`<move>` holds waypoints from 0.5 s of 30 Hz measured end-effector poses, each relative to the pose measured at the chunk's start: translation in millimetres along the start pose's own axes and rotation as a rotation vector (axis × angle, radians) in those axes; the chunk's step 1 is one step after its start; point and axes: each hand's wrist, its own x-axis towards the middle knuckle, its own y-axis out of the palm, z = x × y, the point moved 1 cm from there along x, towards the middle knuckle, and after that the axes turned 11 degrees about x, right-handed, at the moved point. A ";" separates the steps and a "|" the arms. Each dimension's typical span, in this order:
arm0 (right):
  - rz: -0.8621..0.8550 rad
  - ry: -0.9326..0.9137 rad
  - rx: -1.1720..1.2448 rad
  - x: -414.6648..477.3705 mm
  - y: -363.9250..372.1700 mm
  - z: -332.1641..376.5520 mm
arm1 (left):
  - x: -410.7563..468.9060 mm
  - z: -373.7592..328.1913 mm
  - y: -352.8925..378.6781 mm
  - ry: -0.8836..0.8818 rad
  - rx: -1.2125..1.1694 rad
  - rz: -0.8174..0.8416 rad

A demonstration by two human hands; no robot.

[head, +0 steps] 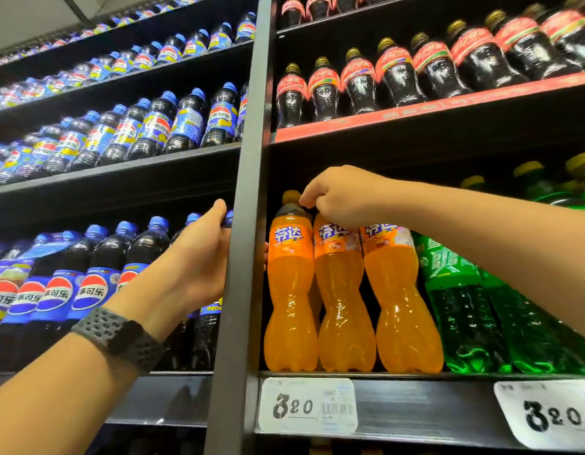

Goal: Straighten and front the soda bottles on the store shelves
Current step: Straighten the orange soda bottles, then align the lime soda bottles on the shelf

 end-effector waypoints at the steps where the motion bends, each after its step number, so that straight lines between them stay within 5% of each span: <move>1: 0.007 -0.002 -0.008 -0.3 2.2 -0.5 | 0.4 -0.3 -2.0 0.003 -0.003 0.020; 11: -0.074 -0.010 0.072 -1.8 -9.2 -9.4 | -4.1 -3.0 4.1 0.006 -0.029 0.063; 15: -0.221 0.000 0.035 -13.3 -37.2 -27.6 | -10.6 -22.1 7.0 0.263 0.210 -0.287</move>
